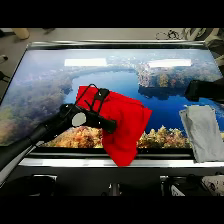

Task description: Fold the shirts.

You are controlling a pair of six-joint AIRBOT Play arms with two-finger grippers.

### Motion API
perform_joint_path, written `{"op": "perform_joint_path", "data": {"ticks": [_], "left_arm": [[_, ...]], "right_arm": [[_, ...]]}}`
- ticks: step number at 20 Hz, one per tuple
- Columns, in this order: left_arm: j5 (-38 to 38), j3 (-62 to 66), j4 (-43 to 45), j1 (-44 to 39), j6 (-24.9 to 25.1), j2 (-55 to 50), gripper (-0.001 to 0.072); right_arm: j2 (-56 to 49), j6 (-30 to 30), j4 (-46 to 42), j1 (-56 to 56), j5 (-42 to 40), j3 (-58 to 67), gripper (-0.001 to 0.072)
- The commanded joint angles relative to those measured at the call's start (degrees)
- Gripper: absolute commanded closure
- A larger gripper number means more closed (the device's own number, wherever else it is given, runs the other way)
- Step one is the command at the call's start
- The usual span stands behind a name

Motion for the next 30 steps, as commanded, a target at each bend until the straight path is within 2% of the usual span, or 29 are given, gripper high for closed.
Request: {"op": "perform_joint_path", "data": {"ticks": [1,3,5,8,10,14,18,19,20,21,22,25,29,30], "left_arm": [[-7.2,0.8,-1.9,3.5,5.7,0.5,-0.0013],[-10.5,3.5,4.9,11.5,7.2,4.8,-0.0013],[-11.8,2.8,5.2,22.1,7.8,5.9,-0.0013],[-13.0,-2.6,-7.2,34.4,13.4,1.6,-0.0013],[-12.2,-7.1,-14.2,36.6,16.1,-2.0,-0.0013],[-7.4,-9.7,-19.3,34.5,19.0,-8.0,-0.0013],[-3.1,-9.7,-23.8,32.5,19.1,-11.9,-0.0011],[-2.6,-9.6,-24.4,32.4,19.1,-12.6,0.0144],[-2.3,-9.6,-24.9,32.3,19.1,-12.9,0.0444],[-2.2,-9.4,-24.9,32.3,19.6,-12.7,0.0603],[-2.6,-8.9,-24.9,32.3,20.8,-12.2,0.0675],[-2.7,-7.9,-24.8,32.3,21.2,-9.6,0.0677],[-3.1,-7.8,-24.8,30.6,21.2,-5.6,0.0677],[-3.1,-7.8,-24.8,30.1,21.2,-4.7,0.0678]], "right_arm": [[-1.5,0.5,1.6,0.0,-4.4,-9.5,0.0022],[-4.2,-0.3,3.3,0.0,-7.7,-16.8,0.0021],[-8.0,-1.4,6.0,0.0,-8.2,-21.4,0.0021],[-12.8,-3.3,12.1,0.0,-8.5,-24.0,0.0022],[-14.3,-3.9,14.4,0.0,-9.5,-25.5,0.0021],[-14.3,-5.9,19.8,0.0,-12.4,-31.3,0.0008],[-14.3,-6.5,23.2,0.0,-15.5,-37.8,0.0006],[-14.3,-7.1,24.5,0.0,-16.5,-39.8,0.0005],[-14.3,-7.9,26.6,0.0,-17.8,-42.2,0.0004],[-14.3,-9.1,29.7,0.1,-19.3,-45.0,0.0004],[-14.3,-10.4,32.6,0.0,-21.0,-47.6,0.0004],[-14.3,-12.2,37.8,0.1,-26.7,-53.6,0.0011],[-16.9,-12.9,44.8,3.2,-37.2,-54.7,0.0017],[-18.0,-12.9,46.6,5.1,-38.9,-54.7,0.0143]]}}
